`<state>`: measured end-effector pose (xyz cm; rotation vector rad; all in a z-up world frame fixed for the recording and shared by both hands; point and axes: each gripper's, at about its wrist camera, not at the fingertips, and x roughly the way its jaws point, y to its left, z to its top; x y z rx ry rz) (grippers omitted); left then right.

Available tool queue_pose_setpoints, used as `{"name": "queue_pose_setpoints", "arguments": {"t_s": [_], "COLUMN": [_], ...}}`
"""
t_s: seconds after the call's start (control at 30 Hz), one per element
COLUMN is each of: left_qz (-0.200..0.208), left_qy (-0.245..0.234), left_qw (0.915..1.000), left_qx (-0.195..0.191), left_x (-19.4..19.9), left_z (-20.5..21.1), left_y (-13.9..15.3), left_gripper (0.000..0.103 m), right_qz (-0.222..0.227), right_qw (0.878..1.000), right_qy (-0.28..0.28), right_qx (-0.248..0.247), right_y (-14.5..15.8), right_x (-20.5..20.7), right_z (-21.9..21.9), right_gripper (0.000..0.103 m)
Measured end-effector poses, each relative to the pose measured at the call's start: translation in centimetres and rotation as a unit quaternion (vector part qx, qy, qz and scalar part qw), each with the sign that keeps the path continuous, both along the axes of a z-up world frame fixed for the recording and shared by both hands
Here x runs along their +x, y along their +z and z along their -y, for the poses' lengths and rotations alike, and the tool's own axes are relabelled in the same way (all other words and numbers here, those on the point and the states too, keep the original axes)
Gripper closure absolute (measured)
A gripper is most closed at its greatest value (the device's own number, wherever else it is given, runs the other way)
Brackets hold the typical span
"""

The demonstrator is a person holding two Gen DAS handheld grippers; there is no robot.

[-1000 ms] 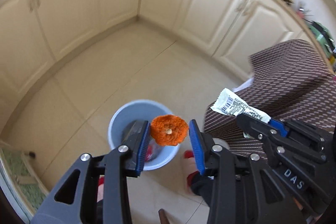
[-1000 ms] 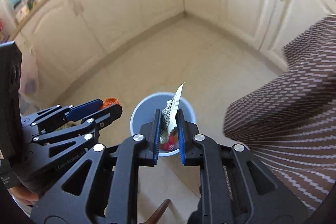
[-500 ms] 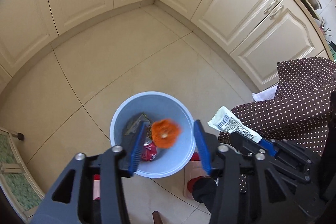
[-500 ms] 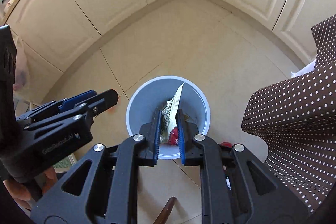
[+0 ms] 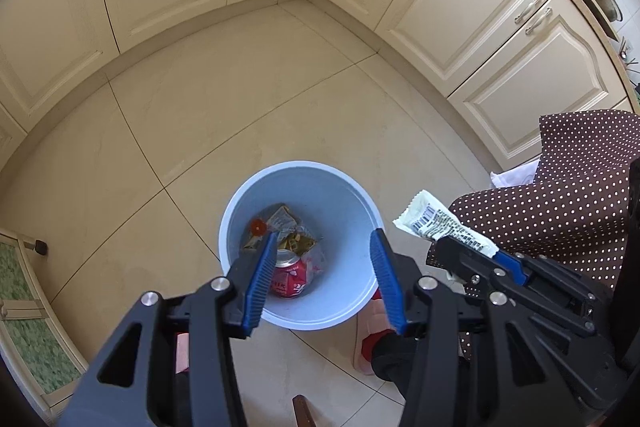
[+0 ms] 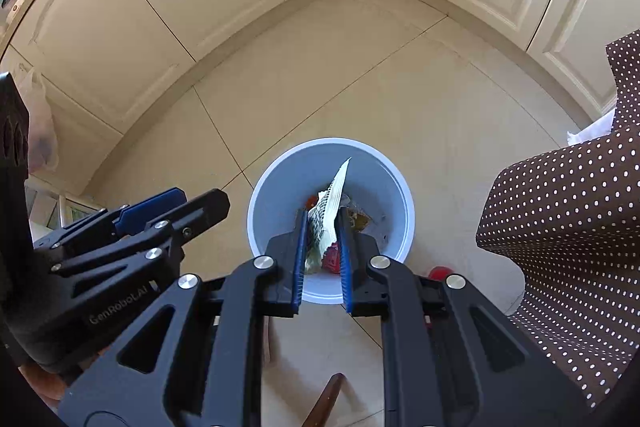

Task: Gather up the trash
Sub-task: 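Open the left gripper over the bin while the right gripper releases the white wrapper, then move both grippers back over the table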

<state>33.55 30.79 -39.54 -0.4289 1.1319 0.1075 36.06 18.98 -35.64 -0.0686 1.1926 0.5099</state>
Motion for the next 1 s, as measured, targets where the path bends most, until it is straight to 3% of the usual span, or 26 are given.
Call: {"name": "queue_pose_setpoints", "arguments": {"t_s": [0.77, 1.0], "left_qz": [0.005, 0.027], "left_qy": [0.006, -0.004], "left_qw": [1.0000, 0.9995], "left_qx": [0.006, 0.016], "left_x": [-0.4, -1.0], "left_z": [-0.7, 0.5], "left_y": [0.5, 2.5], "left_gripper": [0.055, 0.055], "right_qz": [0.005, 0.024], "right_qw": [1.000, 1.000], "right_qy": [-0.005, -0.010], "right_qx": [0.010, 0.011], "right_y": [-0.3, 2.3], "right_x": [1.0, -0.2], "right_z": [-0.2, 1.8], "right_gripper": [0.087, 0.087]}}
